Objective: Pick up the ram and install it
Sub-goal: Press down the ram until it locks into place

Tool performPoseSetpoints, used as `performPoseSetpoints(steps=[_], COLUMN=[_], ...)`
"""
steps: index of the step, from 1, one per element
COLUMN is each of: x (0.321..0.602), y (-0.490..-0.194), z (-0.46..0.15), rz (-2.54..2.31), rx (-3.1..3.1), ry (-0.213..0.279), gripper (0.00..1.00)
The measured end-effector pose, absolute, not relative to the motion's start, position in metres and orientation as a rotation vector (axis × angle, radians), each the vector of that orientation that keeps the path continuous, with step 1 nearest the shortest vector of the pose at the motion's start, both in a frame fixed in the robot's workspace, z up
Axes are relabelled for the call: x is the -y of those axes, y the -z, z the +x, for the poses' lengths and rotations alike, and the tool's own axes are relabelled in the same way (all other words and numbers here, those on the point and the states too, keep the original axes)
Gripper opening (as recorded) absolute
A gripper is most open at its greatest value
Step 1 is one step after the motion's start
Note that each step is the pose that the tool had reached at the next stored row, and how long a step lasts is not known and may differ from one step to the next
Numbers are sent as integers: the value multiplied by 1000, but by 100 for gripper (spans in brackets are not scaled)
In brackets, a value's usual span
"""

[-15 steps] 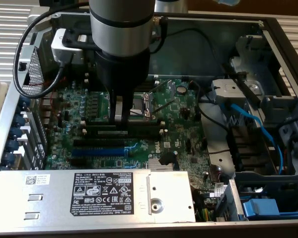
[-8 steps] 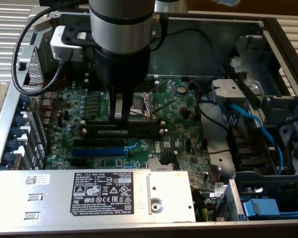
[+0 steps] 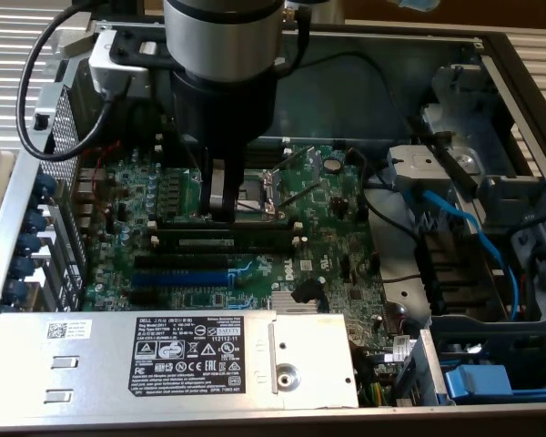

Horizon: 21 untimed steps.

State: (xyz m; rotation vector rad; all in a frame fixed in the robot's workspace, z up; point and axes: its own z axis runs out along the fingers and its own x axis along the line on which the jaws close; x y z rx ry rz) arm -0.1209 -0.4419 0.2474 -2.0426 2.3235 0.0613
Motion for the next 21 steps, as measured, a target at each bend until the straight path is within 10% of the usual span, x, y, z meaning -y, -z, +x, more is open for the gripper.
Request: performPoseSetpoints(steps=[21], x=[442], y=[-248], z=[-120], rz=[-2080], rx=[-2288], ry=[-66], gripper=[11])
